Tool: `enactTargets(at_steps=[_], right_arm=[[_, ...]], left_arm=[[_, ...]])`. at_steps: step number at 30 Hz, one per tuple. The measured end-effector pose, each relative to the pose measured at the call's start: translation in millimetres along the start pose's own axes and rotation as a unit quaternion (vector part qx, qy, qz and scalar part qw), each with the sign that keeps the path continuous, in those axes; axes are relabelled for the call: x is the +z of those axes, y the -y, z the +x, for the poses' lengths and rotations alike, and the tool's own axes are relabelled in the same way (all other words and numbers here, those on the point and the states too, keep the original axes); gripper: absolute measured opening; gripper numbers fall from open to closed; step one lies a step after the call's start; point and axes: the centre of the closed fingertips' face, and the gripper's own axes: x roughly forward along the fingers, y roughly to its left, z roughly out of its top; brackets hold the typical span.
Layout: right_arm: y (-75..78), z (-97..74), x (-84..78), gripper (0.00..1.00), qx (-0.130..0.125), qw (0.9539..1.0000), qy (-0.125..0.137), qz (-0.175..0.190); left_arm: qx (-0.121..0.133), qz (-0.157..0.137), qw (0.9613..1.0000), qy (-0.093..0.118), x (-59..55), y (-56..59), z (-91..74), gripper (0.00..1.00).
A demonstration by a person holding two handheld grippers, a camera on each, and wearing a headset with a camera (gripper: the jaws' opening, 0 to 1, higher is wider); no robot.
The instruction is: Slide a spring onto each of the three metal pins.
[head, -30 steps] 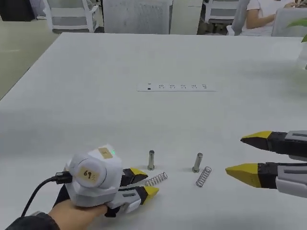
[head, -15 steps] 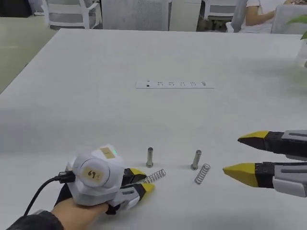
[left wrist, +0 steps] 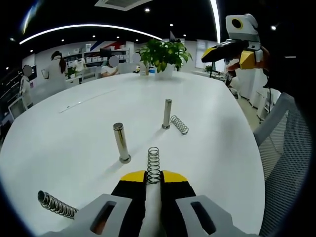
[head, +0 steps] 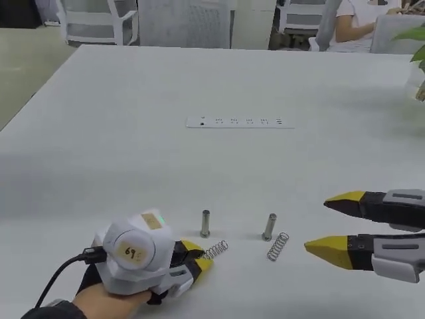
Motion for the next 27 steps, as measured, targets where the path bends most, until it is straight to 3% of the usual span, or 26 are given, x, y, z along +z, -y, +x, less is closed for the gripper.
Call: enactTargets(at_steps=[12, 27], right_arm=[[-2.6, 2.7, -0.2, 0.44, 0.006, 1.0000, -0.003, -0.002], [-7.6, 2.1, 9.6, 0.43, 0.016, 0.9997, 0.003, -0.017]], left_arm=[[-0.013, 0.011, 0.9998, -0.005, -1.3, 5.7, -5.6, 0.03], [-0.023, 0.021, 0.9993, 0.020, 21.8, 7.9, -32.4, 0.03]])
